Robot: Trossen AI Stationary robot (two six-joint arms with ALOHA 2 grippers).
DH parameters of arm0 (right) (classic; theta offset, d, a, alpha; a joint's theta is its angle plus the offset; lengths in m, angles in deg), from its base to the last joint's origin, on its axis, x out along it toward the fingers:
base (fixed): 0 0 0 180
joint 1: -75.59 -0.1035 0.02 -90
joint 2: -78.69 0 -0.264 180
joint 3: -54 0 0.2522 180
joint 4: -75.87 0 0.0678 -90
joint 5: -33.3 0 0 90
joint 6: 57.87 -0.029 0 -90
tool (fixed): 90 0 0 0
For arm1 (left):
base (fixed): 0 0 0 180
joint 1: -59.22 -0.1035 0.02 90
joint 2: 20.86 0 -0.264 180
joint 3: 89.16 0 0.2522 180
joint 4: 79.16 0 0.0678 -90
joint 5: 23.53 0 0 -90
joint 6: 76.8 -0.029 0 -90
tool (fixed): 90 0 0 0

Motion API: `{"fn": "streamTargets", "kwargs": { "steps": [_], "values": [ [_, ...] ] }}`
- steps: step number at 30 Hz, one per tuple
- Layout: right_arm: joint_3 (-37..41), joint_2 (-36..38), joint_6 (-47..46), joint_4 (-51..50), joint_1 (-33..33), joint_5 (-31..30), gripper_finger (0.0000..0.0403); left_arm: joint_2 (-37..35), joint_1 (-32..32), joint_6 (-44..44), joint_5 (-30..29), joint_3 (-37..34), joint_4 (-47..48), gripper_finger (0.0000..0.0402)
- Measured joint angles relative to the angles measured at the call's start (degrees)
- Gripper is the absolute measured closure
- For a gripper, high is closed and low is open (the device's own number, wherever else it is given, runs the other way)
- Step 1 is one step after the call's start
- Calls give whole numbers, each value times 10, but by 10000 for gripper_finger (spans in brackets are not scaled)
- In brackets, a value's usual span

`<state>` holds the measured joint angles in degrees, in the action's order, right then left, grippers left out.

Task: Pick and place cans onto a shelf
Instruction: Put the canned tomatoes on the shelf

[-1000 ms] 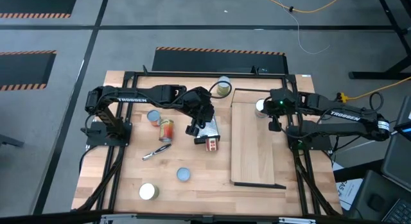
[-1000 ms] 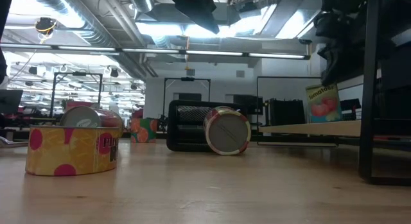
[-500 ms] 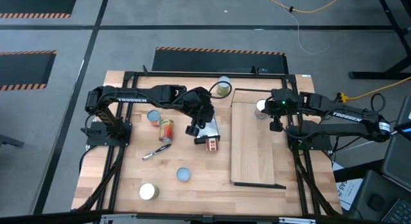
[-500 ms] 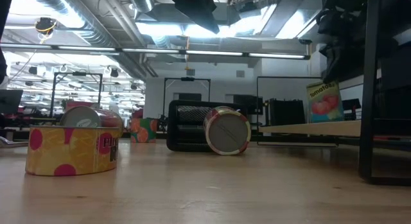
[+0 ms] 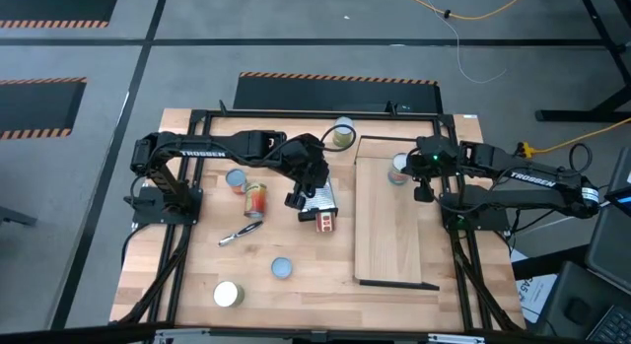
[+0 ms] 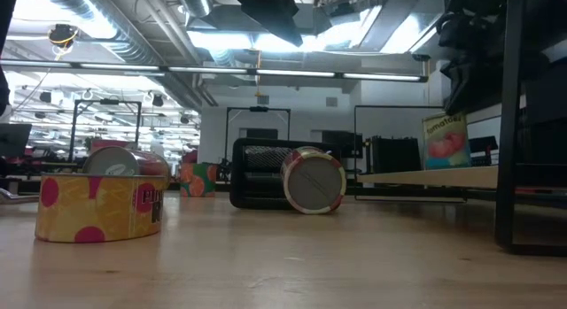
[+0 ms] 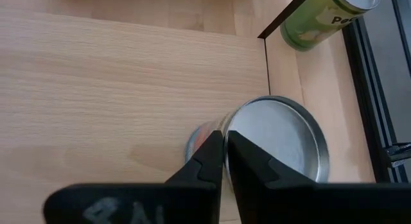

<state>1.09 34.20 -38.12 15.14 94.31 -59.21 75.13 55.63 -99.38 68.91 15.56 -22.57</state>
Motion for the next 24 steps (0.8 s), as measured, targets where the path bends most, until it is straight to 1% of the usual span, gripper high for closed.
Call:
{"fn": "streamTargets", "kwargs": {
  "steps": [18, 24],
  "values": [
    [0, 0, 0, 0, 0, -9, 372, 0, 0, 0, 0, 0, -1, 330],
    [0, 0, 0, 0, 0, -9, 372, 0, 0, 0, 0, 0, -28, 330]
  ]
}}
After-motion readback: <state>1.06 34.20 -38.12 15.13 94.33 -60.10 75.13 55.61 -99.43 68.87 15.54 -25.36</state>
